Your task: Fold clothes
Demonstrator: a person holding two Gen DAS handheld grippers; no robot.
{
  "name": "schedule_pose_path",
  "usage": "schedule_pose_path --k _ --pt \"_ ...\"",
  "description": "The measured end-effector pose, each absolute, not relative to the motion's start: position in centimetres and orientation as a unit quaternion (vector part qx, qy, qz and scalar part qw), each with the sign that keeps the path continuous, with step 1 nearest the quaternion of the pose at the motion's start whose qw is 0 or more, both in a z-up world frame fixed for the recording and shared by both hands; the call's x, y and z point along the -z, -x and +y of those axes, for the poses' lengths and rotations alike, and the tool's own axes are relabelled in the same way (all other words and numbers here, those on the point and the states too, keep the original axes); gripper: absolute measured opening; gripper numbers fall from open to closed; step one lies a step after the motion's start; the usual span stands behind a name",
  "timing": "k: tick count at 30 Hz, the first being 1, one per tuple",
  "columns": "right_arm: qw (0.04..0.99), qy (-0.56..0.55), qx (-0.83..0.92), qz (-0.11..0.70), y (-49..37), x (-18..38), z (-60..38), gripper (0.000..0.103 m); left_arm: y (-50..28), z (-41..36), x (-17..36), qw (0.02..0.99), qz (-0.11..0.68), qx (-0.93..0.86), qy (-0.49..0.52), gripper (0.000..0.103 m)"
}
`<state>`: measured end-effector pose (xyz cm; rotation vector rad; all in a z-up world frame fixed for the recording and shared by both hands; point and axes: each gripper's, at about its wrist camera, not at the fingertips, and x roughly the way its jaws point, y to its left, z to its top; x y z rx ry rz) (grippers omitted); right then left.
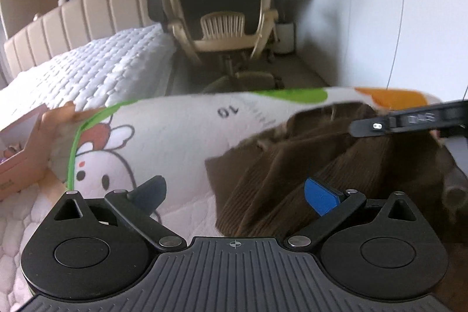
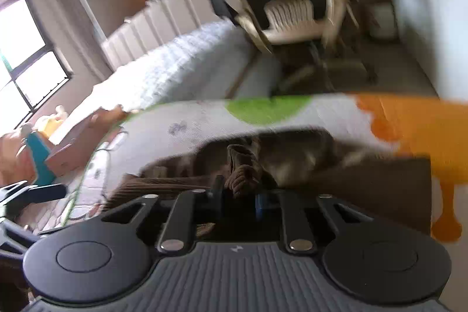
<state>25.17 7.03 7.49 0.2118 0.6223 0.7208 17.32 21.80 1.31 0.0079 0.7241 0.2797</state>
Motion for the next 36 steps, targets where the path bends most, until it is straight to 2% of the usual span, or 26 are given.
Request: schedule_pose_path --k 5,9,11,13,14,17,21,23,24,25,27,28,31,34,36 --pt "0.894 -0.082 -0.342 0.276 -24.3 -8.6 6.5 0.015 -17.1 22.2 -1.3 0.933 0.345 -0.101 0.006 0.103" --pt "0.906 -0.033 -0.302 0.295 -22.9 -7.3 4.1 0.016 -17.2 22.3 -1.8 0.944 0.325 -0.038 0.046 0.103" --pt "0.901 -0.017 -0.286 0.326 -22.8 -5.6 3.6 0.019 -17.9 22.1 -1.3 0.941 0.330 0.004 0.079 0.103" --pt "0.890 -0.008 -0.273 0.365 -23.0 -3.4 3.5 0.028 -18.8 21.5 -0.2 0.933 0.342 0.044 0.102 0.103" --pt "0.892 -0.011 -0.276 0.358 -23.0 -3.7 3.2 0.029 -19.3 21.1 0.5 0.929 0.351 0.055 0.102 0.103" --pt "0.897 -0.020 -0.284 0.337 -22.7 -4.5 2.4 0.039 -20.7 20.5 2.8 0.920 0.383 0.037 0.075 0.103" --pt "0.915 0.000 -0.292 0.280 -22.4 -7.3 2.5 0.040 -21.3 21.9 3.9 0.913 0.401 0.006 0.074 0.103" --pt "0.911 0.005 -0.302 0.280 -22.9 -7.6 3.2 0.040 -21.5 22.7 4.1 0.909 0.409 -0.005 0.083 0.103" --pt "0.909 0.010 -0.307 0.283 -23.1 -7.5 3.6 0.044 -21.6 23.1 4.4 0.906 0.412 -0.005 0.093 0.103" --pt "0.903 0.019 -0.306 0.299 -23.5 -6.7 4.2 0.052 -21.4 23.3 4.5 0.906 0.411 -0.006 0.101 0.103" --pt "0.894 0.041 -0.299 0.332 -24.2 -4.9 5.2 0.057 -21.2 23.3 4.3 0.906 0.410 -0.006 0.103 0.103" --pt "0.891 0.047 -0.293 0.344 -24.4 -3.9 5.3 0.054 -21.2 23.4 4.2 0.906 0.410 -0.006 0.106 0.103" --pt "0.893 0.041 -0.291 0.340 -24.2 -2.7 4.7 0.026 -20.4 23.5 3.0 0.911 0.396 0.001 0.112 0.103" --pt "0.895 0.055 -0.286 0.337 -24.7 -3.7 4.8 0.027 -19.4 23.3 1.0 0.926 0.359 0.029 0.113 0.103" --pt "0.893 0.071 -0.280 0.344 -25.2 -4.0 5.0 0.039 -19.3 22.9 0.1 0.933 0.337 0.057 0.117 0.103"
